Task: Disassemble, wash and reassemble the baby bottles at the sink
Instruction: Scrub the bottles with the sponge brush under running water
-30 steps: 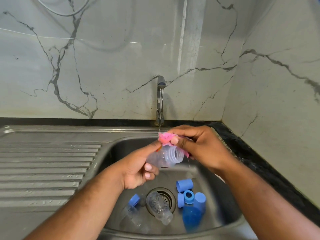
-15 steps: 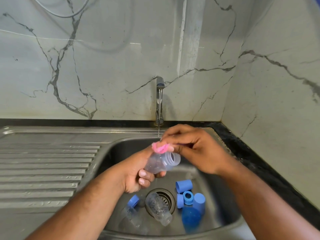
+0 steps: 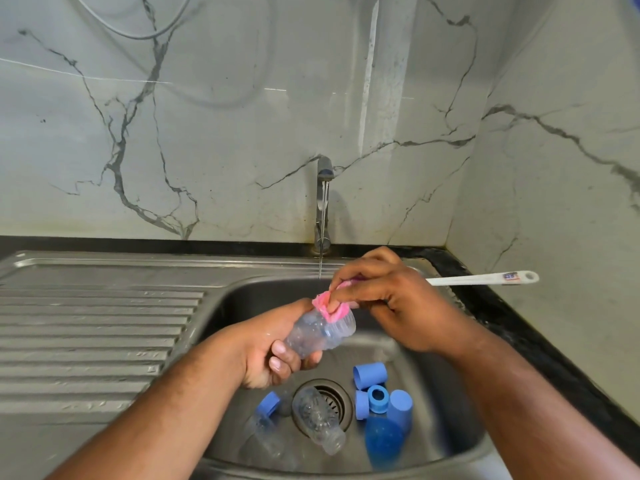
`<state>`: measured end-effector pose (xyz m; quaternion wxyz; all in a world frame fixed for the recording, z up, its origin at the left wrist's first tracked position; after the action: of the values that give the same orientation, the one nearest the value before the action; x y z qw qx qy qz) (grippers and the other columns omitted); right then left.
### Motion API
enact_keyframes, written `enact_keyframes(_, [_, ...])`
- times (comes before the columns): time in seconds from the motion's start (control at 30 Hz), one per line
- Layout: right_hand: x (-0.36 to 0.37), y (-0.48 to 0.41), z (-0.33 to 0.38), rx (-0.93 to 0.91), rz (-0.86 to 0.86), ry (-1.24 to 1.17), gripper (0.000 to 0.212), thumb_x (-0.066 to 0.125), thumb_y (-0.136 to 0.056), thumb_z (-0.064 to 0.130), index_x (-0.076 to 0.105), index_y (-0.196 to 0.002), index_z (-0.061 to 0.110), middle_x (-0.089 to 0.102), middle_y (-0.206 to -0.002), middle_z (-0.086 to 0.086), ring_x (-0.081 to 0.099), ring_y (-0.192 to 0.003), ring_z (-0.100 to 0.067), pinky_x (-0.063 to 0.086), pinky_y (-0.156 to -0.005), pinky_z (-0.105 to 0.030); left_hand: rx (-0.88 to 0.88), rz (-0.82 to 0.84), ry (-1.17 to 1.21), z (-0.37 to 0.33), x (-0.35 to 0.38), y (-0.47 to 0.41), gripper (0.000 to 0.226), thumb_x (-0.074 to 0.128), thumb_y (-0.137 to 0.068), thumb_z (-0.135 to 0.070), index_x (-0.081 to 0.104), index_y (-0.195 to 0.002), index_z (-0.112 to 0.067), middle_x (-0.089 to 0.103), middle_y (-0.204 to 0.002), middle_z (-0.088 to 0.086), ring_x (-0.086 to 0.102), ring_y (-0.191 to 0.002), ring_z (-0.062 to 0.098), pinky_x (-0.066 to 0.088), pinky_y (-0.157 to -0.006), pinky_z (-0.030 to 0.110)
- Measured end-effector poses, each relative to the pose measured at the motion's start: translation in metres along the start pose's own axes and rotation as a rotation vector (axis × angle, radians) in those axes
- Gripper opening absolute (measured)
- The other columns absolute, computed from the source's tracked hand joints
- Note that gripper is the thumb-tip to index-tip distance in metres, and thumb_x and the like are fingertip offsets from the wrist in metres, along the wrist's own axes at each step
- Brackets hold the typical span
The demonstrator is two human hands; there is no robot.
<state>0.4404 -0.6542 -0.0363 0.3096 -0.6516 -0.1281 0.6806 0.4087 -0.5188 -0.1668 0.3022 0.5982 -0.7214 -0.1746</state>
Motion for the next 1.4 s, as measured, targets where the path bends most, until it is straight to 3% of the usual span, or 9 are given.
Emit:
enact_keyframes(0.27, [0.012, -0.003, 0.015, -0.106, 0.034, 0.119, 0.031, 0.071, -0.09, 0.008, 0.079, -0.11, 0.029, 0.064, -0.125, 0.011, 0.05, -0.109, -0.025, 0.049, -0.081, -0.043, 0.067, -0.031, 0.246, -0.012, -0.022, 0.003, 0.052, 0.069, -0.068, -0.054, 0.061, -0.087, -0.007, 0.056, -0.068, 0.01, 0.032, -0.026, 0.0, 0.022, -0.025, 0.011])
enact_keyframes(0.37, [0.008, 0.003, -0.005, -0.032, 0.037, 0.175, 0.034, 0.07, -0.088, 0.008, 0.079, -0.108, 0.034, 0.066, -0.119, 0.012, 0.051, -0.104, -0.021, 0.051, -0.077, -0.042, 0.135, -0.024, 0.291, -0.021, -0.031, 0.009, 0.047, 0.068, -0.074, -0.052, 0.059, -0.089, -0.008, 0.054, -0.069, 0.011, 0.03, -0.026, 0.0, 0.021, -0.025, 0.011])
enact_keyframes(0.57, [-0.012, 0.009, -0.028, 0.189, -0.076, 0.093, 0.05, 0.072, -0.089, 0.001, 0.072, -0.123, 0.039, 0.061, -0.124, 0.013, 0.043, -0.108, -0.008, 0.033, -0.092, -0.011, 0.246, -0.125, 0.177, -0.026, -0.037, 0.003, 0.051, 0.062, -0.088, -0.059, 0.061, -0.101, -0.01, 0.059, -0.073, 0.011, 0.028, -0.032, 0.003, 0.023, -0.03, 0.013])
enact_keyframes(0.73, [-0.007, 0.007, -0.025, 0.215, -0.073, 0.108, 0.045, 0.073, -0.089, 0.005, 0.073, -0.124, 0.032, 0.062, -0.122, 0.011, 0.041, -0.109, -0.003, 0.027, -0.092, -0.001, 0.317, -0.228, 0.159, -0.028, -0.037, 0.003, 0.054, 0.063, -0.087, -0.061, 0.063, -0.108, -0.011, 0.063, -0.071, 0.01, 0.03, -0.034, 0.004, 0.026, -0.033, 0.014])
enact_keyframes(1.03, [0.011, 0.009, -0.023, 0.347, 0.002, 0.055, 0.037, 0.07, -0.095, 0.021, 0.065, -0.127, 0.038, 0.062, -0.113, 0.024, 0.051, -0.101, -0.001, 0.032, -0.083, -0.005, 0.382, -0.335, 0.171, -0.03, -0.038, 0.002, 0.055, 0.062, -0.087, -0.065, 0.066, -0.108, -0.015, 0.068, -0.07, 0.01, 0.03, -0.036, 0.004, 0.027, -0.035, 0.014])
enact_keyframes(1.17, [0.017, 0.008, -0.027, 0.39, 0.011, -0.017, 0.029, 0.072, -0.093, 0.022, 0.07, -0.121, 0.032, 0.063, -0.113, 0.015, 0.051, -0.096, 0.005, 0.033, -0.081, -0.005, 0.405, -0.365, 0.131, -0.03, -0.039, 0.003, 0.055, 0.063, -0.086, -0.065, 0.068, -0.111, -0.016, 0.07, -0.074, 0.013, 0.029, -0.037, 0.004, 0.029, -0.036, 0.016])
enact_keyframes(1.23, [0.024, 0.008, -0.026, 0.403, 0.118, -0.01, 0.039, 0.074, -0.092, 0.029, 0.066, -0.129, 0.033, 0.053, -0.121, 0.015, 0.047, -0.104, 0.002, 0.033, -0.086, -0.006, 0.405, -0.39, 0.113, -0.029, -0.042, 0.003, 0.056, 0.064, -0.086, -0.065, 0.068, -0.111, -0.015, 0.071, -0.076, 0.014, 0.03, -0.037, 0.004, 0.03, -0.037, 0.016])
enact_keyframes(1.33, [0.037, 0.014, -0.026, 0.385, 0.325, 0.089, 0.066, 0.074, -0.091, 0.027, 0.044, -0.148, 0.041, 0.038, -0.131, 0.017, 0.036, -0.117, 0.001, 0.027, -0.094, -0.007, 0.386, -0.408, 0.109, -0.028, -0.046, 0.003, 0.055, 0.062, -0.088, -0.065, 0.067, -0.111, -0.015, 0.069, -0.075, 0.013, 0.03, -0.037, 0.004, 0.03, -0.037, 0.015])
enact_keyframes(1.4, [0.034, 0.013, -0.026, 0.364, 0.289, 0.09, 0.064, 0.068, -0.093, 0.016, 0.045, -0.148, 0.039, 0.043, -0.13, 0.014, 0.041, -0.114, -0.003, 0.03, -0.091, -0.007, 0.356, -0.402, 0.105, -0.027, -0.047, 0.003, 0.053, 0.06, -0.089, -0.065, 0.065, -0.11, -0.016, 0.067, -0.072, 0.013, 0.029, -0.036, 0.004, 0.028, -0.036, 0.014])
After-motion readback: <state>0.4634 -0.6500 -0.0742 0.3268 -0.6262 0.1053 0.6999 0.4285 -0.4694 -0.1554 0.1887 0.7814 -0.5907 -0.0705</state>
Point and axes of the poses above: each hand's wrist, its own y-axis away from the middle knuckle, its own x-axis out of the palm, z = x × y, the point moved 8 cm from there along -y, towards the middle knuckle
